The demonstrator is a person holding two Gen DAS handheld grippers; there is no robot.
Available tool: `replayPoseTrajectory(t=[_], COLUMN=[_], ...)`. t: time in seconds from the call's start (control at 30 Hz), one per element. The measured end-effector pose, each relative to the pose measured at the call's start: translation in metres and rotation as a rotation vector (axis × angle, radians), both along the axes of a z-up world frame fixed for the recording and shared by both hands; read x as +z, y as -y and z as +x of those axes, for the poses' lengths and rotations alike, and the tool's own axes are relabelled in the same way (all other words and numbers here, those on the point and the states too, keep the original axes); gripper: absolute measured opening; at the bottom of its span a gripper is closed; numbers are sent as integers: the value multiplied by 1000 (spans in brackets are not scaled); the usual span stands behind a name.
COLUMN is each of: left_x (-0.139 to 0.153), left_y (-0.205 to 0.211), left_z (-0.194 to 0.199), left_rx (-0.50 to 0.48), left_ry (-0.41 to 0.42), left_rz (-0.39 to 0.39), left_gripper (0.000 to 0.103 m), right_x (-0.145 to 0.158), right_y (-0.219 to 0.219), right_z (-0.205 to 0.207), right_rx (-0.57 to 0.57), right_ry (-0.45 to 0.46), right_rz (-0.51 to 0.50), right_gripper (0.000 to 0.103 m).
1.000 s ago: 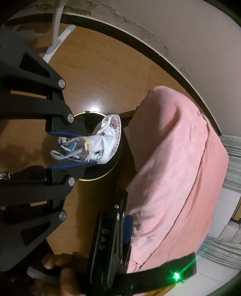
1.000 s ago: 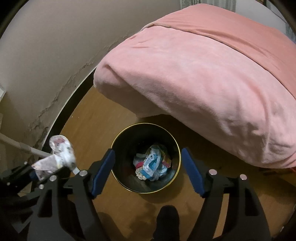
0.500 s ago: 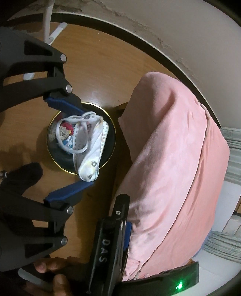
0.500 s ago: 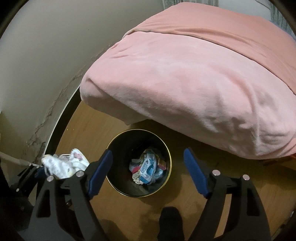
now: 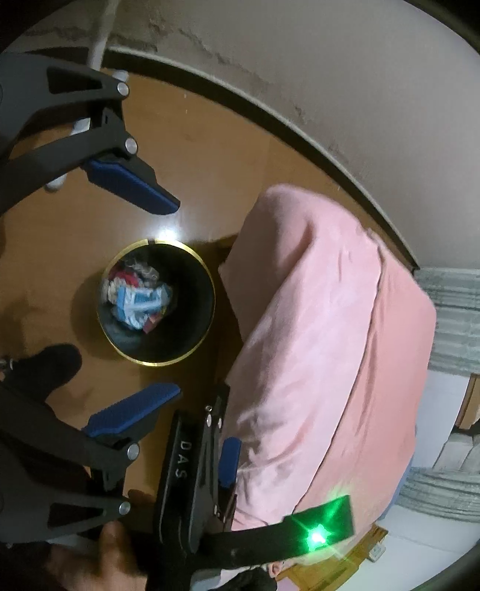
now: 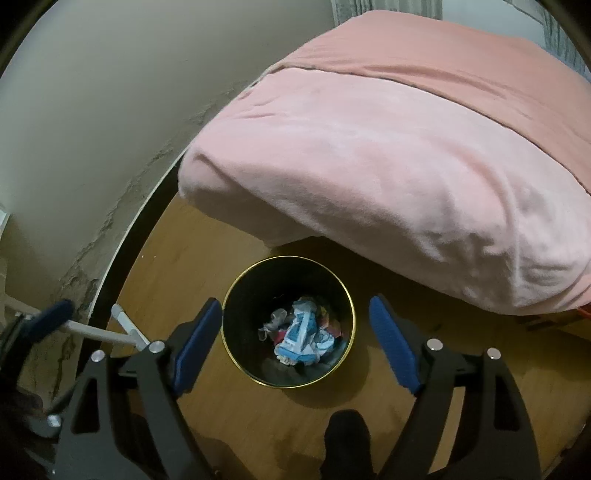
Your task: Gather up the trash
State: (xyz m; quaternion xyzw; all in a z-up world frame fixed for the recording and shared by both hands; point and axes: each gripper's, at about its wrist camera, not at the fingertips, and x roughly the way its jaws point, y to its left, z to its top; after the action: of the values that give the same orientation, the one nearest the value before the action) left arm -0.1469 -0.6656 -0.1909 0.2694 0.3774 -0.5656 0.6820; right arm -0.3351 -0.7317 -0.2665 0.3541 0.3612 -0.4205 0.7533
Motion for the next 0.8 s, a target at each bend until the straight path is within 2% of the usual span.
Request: replayPoseTrajectory(t=[0.1,0.23,0.4,0.57,0.8], left_x=[30,74,128,160,178], left_y=[-30,-76,-164,-270,-438], left_z=[10,27,65,114,171], left_rx=[50,124,276,495,856], left_ry=[21,78,118,171,260], left_rz=[-28,-57,-124,-161,-136], left_gripper=[94,95,96,96,96], right_x=[23,72,133,183,213], right_y=[-19,-56,-116,-201,-325], right_z=[14,45,102,181,286], right_rx=[43,147,320,549,848], right_ry=[-8,12,50,116,186], right_rz=[-52,-135,-245,-313,-346], right_gripper=[80,84,88,89,89])
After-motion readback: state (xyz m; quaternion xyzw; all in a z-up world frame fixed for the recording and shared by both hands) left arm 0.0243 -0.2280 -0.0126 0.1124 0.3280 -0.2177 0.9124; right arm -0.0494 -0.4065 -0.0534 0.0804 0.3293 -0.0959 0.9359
